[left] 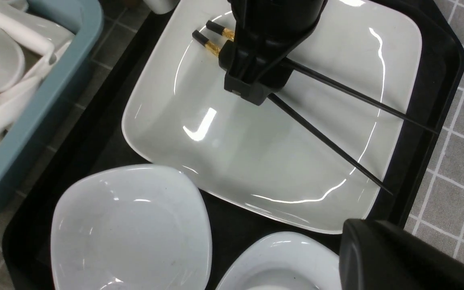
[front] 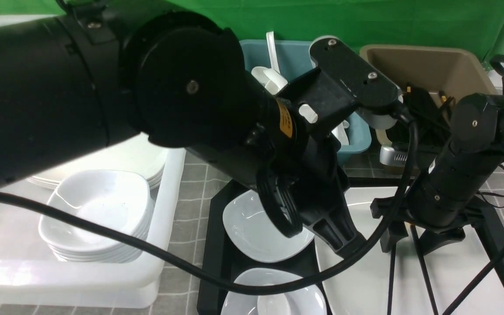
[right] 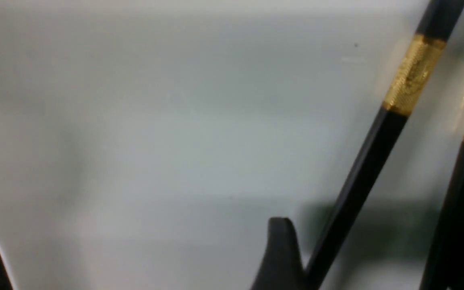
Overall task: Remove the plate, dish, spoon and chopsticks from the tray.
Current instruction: Use the right arm to grab a pair of chopsticks from the plate, then use the right arm to put the chopsticks into the small storage box on the right
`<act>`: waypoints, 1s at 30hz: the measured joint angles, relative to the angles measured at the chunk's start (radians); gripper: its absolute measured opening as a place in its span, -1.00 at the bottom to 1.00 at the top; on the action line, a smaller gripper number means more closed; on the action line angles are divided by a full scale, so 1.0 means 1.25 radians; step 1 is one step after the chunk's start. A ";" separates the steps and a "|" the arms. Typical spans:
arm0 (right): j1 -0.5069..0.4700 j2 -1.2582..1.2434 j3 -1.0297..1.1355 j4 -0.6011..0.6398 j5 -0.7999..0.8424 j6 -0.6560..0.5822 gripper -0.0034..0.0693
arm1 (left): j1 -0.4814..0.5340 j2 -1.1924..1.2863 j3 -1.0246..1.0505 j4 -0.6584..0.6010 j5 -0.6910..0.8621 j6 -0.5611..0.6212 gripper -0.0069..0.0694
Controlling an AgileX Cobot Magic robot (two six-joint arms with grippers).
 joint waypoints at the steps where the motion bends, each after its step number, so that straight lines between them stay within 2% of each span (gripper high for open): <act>1: 0.000 0.001 0.000 0.000 0.003 0.000 0.32 | 0.000 0.000 0.000 0.000 0.000 0.001 -0.81; 2: 0.000 0.002 0.000 -0.001 0.012 0.000 0.02 | 0.000 0.000 0.000 0.000 0.001 0.001 -0.81; 5: 0.000 0.002 0.000 0.000 0.022 -0.002 -0.45 | 0.000 0.000 0.000 0.000 0.001 -0.002 -0.81; 6: 0.000 0.002 0.000 0.002 0.024 -0.007 -0.52 | 0.000 0.000 0.000 0.000 0.001 -0.003 -0.81; 13: 0.000 -0.011 0.000 0.007 0.042 -0.039 -0.51 | 0.000 0.000 0.000 0.000 0.000 -0.026 -0.81; 18: 0.000 -0.090 0.000 0.007 0.067 -0.076 -0.51 | 0.000 0.000 0.000 0.000 -0.038 -0.026 -0.81; 22: 0.000 -0.193 -0.008 0.007 0.057 -0.089 -0.51 | 0.000 0.000 0.000 -0.002 -0.159 -0.039 -0.81; 26: -0.027 -0.266 -0.085 0.007 -0.018 -0.106 -0.51 | 0.000 0.001 0.000 -0.002 -0.400 -0.041 -0.81; 30: -0.095 -0.252 -0.187 0.007 -0.134 -0.109 -0.51 | 0.000 0.001 0.000 -0.002 -0.590 -0.068 -0.81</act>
